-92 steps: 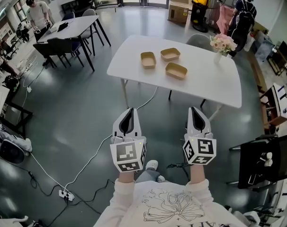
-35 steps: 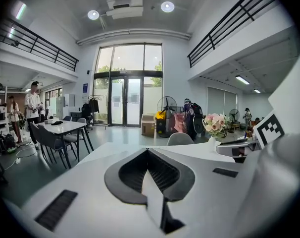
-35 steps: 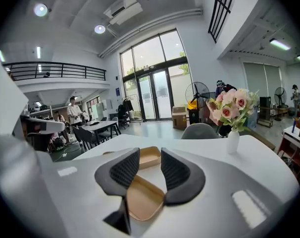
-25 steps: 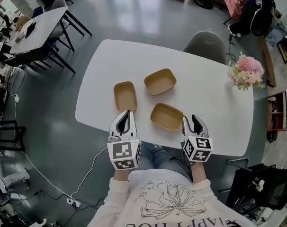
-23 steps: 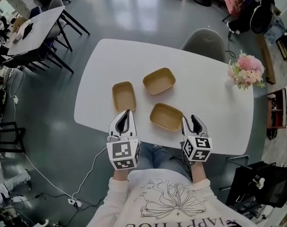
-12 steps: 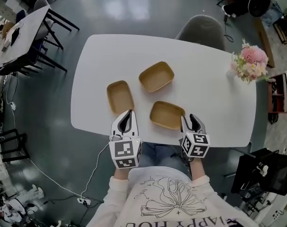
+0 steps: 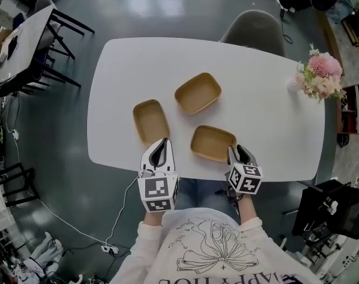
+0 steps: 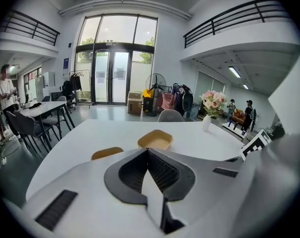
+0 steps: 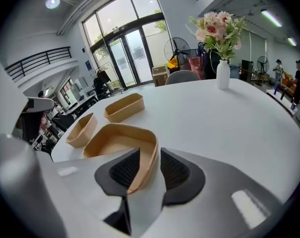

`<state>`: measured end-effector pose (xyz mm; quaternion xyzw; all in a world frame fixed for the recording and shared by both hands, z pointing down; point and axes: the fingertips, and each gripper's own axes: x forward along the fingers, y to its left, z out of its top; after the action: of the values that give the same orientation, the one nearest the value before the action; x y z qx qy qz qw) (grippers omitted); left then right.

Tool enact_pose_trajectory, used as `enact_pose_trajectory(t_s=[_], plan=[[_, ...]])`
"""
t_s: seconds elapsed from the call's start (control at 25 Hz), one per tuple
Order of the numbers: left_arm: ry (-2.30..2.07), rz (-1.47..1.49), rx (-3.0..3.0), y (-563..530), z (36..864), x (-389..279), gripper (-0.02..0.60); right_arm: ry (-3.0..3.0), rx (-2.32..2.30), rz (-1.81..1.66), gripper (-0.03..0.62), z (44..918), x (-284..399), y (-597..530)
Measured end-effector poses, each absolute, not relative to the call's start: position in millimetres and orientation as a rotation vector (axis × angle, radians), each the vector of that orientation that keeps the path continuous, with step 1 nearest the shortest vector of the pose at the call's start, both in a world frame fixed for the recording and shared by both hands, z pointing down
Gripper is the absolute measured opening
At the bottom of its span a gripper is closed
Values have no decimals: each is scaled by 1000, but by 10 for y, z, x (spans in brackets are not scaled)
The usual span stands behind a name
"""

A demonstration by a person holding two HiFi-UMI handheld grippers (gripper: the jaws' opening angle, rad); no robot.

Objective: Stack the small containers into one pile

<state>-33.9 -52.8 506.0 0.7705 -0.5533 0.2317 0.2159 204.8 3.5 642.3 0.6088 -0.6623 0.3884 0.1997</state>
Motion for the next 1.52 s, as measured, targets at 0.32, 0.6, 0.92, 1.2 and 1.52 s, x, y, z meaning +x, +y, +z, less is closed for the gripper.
enact_pose_trajectory(t_s=[0.32,0.6,0.92,1.2,1.52], plan=[[-1523,637,2117,-516,5128,-374,6,-1806,1701,1184,65,6577,2029,99],[-1551,602,2104,-564,5080,-445,6,-1835,1694,1191,28,6462,2011,-49],[-1586,551,2121,-741,4847,-518,6,-1954,1684,1086,28,5886,2016,-558],[-1589,497,2126,-934,4791,-567,6,-2015,1691,1049,28,5529,2027,-1102],[-1583,485,2123,-1232,4786,-728,6,-2071,1623,973,28,5363,1867,-1662]])
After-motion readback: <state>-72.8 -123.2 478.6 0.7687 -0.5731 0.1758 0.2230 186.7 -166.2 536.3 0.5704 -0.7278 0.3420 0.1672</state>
